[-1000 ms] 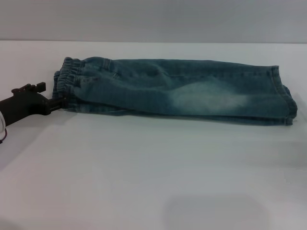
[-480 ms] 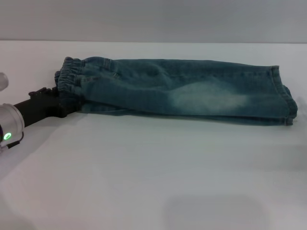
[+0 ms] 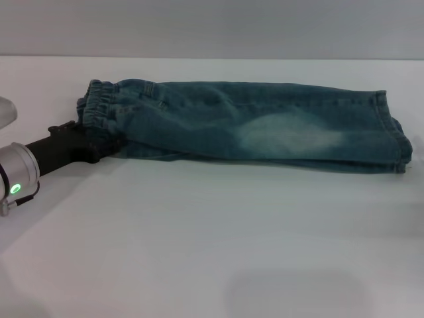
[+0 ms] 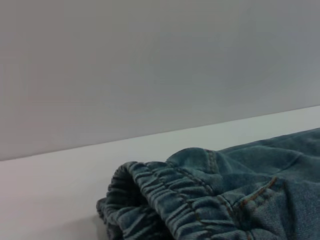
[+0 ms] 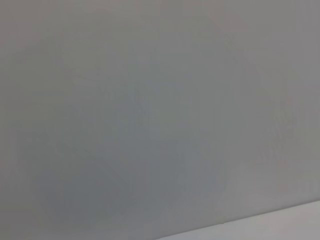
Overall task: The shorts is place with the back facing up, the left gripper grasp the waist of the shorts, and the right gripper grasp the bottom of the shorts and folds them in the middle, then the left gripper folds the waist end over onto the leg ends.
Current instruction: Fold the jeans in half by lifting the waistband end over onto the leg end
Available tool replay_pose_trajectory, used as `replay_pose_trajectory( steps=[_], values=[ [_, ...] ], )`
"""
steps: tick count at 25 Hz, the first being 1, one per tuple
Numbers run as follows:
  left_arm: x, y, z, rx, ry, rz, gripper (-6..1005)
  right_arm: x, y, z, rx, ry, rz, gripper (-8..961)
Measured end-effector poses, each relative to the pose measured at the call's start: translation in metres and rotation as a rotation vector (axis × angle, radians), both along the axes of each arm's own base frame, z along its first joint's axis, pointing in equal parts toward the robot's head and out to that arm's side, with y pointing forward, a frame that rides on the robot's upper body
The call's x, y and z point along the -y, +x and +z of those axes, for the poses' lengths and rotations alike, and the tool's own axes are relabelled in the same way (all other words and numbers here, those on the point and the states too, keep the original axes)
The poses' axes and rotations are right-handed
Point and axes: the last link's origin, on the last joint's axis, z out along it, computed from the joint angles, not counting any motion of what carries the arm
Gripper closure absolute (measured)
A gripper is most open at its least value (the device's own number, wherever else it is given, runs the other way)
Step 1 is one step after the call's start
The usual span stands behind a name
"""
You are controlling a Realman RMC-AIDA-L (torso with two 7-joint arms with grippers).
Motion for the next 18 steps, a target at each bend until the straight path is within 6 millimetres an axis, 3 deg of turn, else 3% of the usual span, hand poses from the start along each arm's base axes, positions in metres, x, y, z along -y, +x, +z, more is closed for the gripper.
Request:
replay_pose_trajectory(
  steps=[10,18],
  values=[
    [0.0039,-0.0057,0.0038,0.030,0.030,0.027,375,0.0017,0.0013,-0.0006,-0.002,0.000,-0.006,382],
    [0.0054,-0.0061,0.0015,0.040,0.025,0.036,701,0.0024,0.0013,-0.0013,-0.009,0.001,-0.009,382]
  ],
)
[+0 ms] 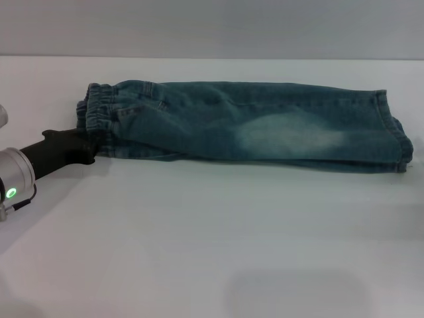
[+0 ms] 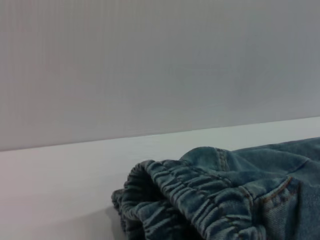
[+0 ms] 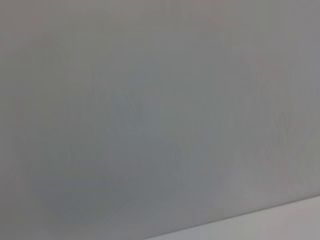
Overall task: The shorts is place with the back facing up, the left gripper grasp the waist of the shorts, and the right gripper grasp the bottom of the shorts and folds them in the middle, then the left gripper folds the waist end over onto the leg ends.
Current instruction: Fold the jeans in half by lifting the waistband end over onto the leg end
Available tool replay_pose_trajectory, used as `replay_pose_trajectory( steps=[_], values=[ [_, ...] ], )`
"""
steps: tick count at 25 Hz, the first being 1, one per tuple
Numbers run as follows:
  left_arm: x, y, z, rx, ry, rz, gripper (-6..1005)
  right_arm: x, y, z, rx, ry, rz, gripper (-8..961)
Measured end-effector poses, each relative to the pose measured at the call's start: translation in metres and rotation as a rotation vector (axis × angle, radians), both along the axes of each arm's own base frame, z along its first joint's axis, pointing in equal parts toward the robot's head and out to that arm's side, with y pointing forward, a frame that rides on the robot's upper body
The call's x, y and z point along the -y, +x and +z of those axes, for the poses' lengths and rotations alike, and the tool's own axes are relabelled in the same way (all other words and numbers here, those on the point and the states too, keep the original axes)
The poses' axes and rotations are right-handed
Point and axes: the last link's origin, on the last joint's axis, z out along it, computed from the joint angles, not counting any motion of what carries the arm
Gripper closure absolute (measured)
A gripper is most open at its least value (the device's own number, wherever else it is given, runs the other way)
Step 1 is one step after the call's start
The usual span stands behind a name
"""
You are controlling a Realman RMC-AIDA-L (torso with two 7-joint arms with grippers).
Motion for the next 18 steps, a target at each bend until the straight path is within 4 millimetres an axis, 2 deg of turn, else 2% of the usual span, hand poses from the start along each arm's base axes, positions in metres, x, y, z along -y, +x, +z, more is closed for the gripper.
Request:
replay_pose_trajectory(
  steps=[3,9,14,16,18],
  values=[
    [0.000,0.000,0.000,0.001,0.000,-0.001,822,0.000,-0.001,-0.001,0.000,-0.004,0.002,382],
    [0.000,0.002,0.001,0.008,-0.001,-0.009,955,0.000,-0.001,-0.002,-0.001,-0.003,0.004,383],
    [0.001,0.014,0.001,0.055,-0.026,-0.071,955,-0.006,-0.006,-0.002,0.001,-0.006,0.019,383],
    [0.002,0.027,0.002,0.096,-0.050,-0.139,955,-0.009,-0.009,-0.004,-0.005,-0.010,0.029,382],
    [0.002,0.027,0.002,0.096,-0.050,-0.139,955,-0.013,-0.015,-0.009,-0.024,-0.016,0.044,382]
  ],
)
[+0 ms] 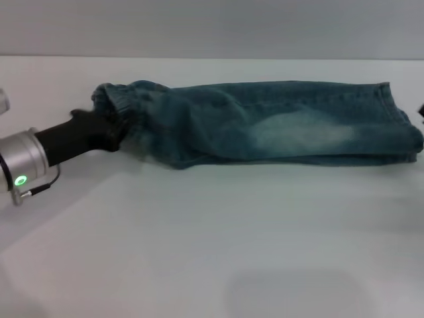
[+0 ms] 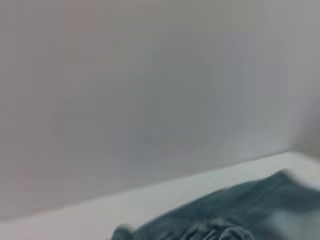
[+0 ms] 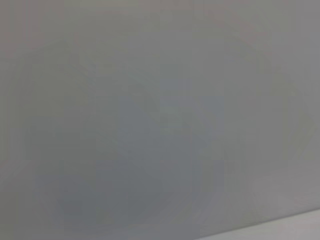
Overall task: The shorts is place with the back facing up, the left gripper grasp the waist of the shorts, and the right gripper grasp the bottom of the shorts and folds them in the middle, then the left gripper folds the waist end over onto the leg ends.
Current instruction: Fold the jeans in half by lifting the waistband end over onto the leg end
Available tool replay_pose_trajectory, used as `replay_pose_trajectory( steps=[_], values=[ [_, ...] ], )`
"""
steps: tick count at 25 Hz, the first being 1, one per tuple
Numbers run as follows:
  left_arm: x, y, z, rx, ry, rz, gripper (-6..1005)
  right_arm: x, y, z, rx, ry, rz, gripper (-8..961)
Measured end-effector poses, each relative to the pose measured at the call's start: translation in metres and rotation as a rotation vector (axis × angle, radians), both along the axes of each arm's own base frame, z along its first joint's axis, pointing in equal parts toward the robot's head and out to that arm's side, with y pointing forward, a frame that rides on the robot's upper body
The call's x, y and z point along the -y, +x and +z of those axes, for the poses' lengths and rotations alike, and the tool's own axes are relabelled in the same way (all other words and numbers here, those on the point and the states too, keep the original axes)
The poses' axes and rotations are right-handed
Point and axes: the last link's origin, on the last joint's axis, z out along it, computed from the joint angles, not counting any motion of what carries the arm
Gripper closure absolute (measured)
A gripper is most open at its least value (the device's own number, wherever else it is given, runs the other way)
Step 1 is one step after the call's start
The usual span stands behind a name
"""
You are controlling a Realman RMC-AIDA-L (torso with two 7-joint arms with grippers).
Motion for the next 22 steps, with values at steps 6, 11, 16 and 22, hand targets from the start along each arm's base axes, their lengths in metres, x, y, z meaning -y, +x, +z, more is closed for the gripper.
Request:
replay_pose_trajectory(
  steps=[6,11,16,22],
  values=[
    [-0.010,0.049,0.004,0.110,-0.081,-0.188,955,-0.018,-0.026,-0.020,-0.018,-0.039,0.073,383],
    [-0.021,0.077,0.009,0.136,-0.125,-0.260,955,-0.032,-0.048,-0.043,-0.029,-0.098,0.118,383],
    [-0.032,0.105,0.017,0.145,-0.155,-0.324,955,-0.038,-0.064,-0.064,-0.021,-0.147,0.141,383],
    [-0.042,0.132,0.029,0.144,-0.168,-0.386,955,-0.036,-0.073,-0.081,-0.036,-0.204,0.142,382]
  ],
)
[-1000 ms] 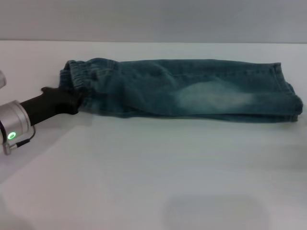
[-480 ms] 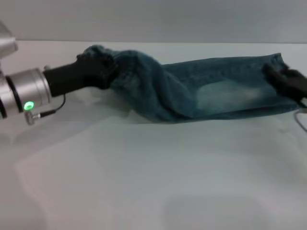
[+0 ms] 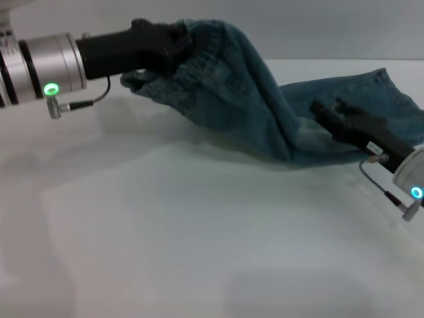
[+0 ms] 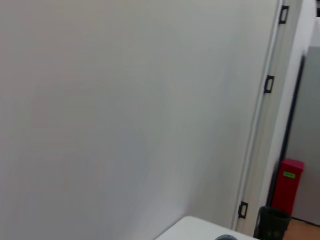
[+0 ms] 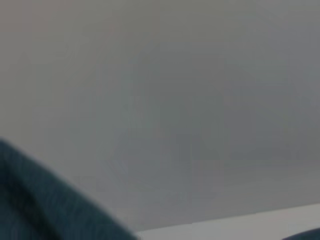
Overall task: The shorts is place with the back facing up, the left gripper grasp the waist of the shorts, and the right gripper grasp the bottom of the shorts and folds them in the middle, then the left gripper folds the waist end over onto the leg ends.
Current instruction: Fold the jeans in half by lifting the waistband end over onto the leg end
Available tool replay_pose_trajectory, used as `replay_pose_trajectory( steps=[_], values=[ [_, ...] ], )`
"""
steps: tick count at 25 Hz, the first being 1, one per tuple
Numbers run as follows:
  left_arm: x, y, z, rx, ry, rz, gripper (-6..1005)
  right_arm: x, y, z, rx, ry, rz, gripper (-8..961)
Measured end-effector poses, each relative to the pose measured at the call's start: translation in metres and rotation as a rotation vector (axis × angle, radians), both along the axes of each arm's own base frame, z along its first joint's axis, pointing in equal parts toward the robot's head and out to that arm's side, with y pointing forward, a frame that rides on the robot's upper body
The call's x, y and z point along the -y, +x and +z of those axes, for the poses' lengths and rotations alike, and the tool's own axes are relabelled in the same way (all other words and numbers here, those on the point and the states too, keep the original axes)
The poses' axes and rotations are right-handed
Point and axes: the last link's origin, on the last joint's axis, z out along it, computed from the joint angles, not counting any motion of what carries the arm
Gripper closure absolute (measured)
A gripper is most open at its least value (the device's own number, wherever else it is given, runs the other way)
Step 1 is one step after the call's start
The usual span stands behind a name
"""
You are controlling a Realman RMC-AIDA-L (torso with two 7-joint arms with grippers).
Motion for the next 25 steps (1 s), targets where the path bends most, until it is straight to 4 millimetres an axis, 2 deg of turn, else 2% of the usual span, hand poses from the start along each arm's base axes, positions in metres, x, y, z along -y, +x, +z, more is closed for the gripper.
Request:
replay_pose_trajectory(
  steps=[5,10,13,19,25],
  values=[
    [-0.003,0.019,0.009,0.003,-0.011,-0.049,955,0.001,-0.009,-0.011,-0.015,-0.041,0.012,382],
    [-0.001,0.030,0.014,0.008,-0.030,-0.091,956,0.000,-0.029,-0.029,-0.023,-0.114,0.064,383],
    [0.000,0.033,0.016,0.017,-0.032,-0.100,956,0.000,-0.036,-0.034,-0.025,-0.136,0.081,383],
    [-0.001,0.037,0.019,0.026,-0.023,-0.113,956,0.002,-0.065,-0.054,-0.037,-0.237,0.162,384],
    [-0.002,0.040,0.020,0.025,-0.021,-0.122,956,0.004,-0.088,-0.065,-0.065,-0.332,0.218,385]
  ],
)
